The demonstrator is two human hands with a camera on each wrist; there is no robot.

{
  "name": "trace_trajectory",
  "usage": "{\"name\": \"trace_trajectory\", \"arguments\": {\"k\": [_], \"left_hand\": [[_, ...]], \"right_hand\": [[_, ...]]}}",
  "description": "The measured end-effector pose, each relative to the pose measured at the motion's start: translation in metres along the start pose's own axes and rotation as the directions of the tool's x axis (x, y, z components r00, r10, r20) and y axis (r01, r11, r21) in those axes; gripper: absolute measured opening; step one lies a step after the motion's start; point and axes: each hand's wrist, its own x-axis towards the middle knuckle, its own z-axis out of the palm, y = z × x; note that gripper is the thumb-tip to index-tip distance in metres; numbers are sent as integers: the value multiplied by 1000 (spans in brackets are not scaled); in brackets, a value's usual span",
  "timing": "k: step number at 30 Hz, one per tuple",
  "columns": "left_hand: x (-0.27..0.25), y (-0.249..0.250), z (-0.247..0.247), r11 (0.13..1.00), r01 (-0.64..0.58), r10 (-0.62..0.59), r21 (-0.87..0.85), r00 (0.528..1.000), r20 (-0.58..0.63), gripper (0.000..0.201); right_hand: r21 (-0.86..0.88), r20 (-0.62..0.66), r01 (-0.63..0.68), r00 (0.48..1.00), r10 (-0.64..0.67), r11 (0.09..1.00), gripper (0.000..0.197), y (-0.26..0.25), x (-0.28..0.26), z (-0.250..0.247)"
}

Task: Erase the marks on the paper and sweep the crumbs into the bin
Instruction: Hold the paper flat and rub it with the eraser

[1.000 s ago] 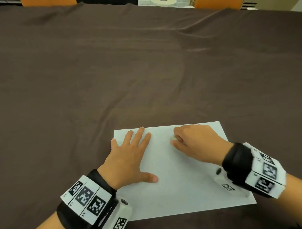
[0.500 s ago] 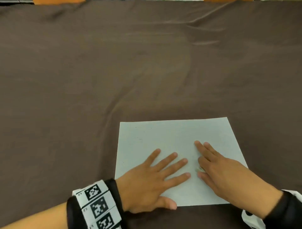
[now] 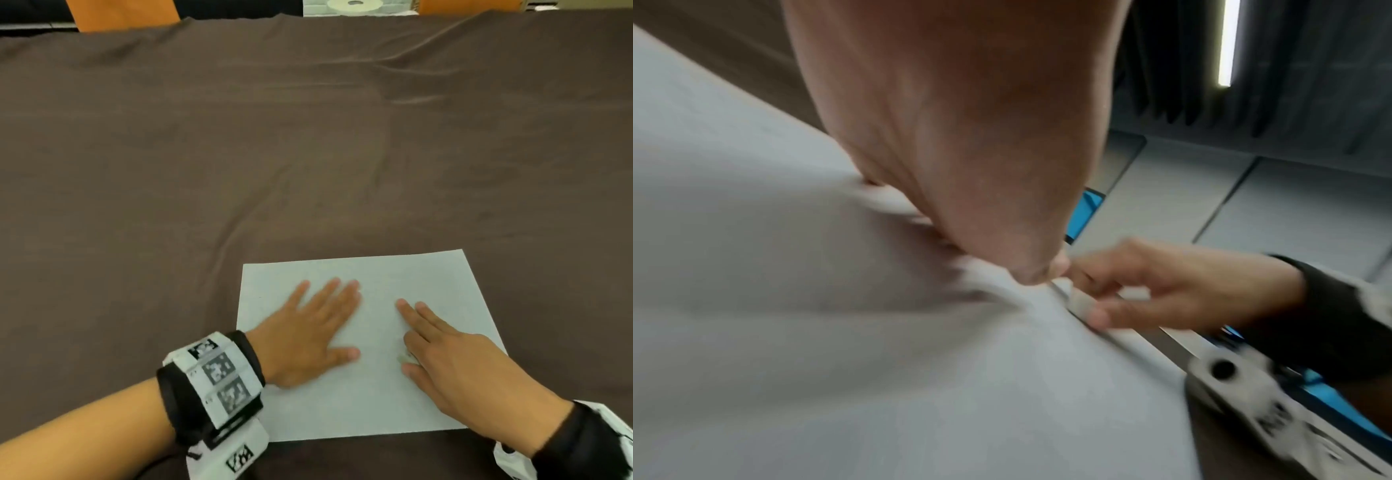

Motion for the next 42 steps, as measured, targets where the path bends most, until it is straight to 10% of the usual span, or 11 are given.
{"name": "trace_trajectory", "arguments": {"k": [3, 8, 14, 19, 26, 32, 39, 42], "left_hand": [[0, -7, -1, 989, 126, -124, 71, 992, -38, 102], [-14, 24, 26, 953, -295, 300, 60, 948, -107, 72], [-32, -23, 33, 989, 148, -145, 0, 975, -167, 82], [-52, -5, 58, 978, -188, 203, 91, 960, -194, 72], [-45, -70, 39, 983, 180, -183, -35, 970, -158, 77], [-32, -21, 37, 938, -276, 322, 208, 918, -231, 70], [-33, -60, 30, 993, 16, 6, 119, 983, -186, 72], [-32, -24, 26, 949, -254, 287, 186, 942, -177, 72]], "right_hand": [[-6, 9, -4, 1000, 4, 1000, 43, 0, 0, 1], [-19, 38, -15, 999, 16, 1000, 42, 1, 3, -1], [-44, 75, -20, 997, 24, 999, 39, -1, 3, -5], [-39, 88, -30, 996, 34, 999, 39, -2, 3, -5], [6, 73, -32, 997, 31, 999, 40, -4, 1, -9], [36, 79, -58, 995, 55, 998, 40, -4, 2, -10], [26, 65, -42, 997, 40, 999, 39, -3, 1, -8], [31, 46, -39, 998, 38, 999, 41, -1, 2, -4]]}}
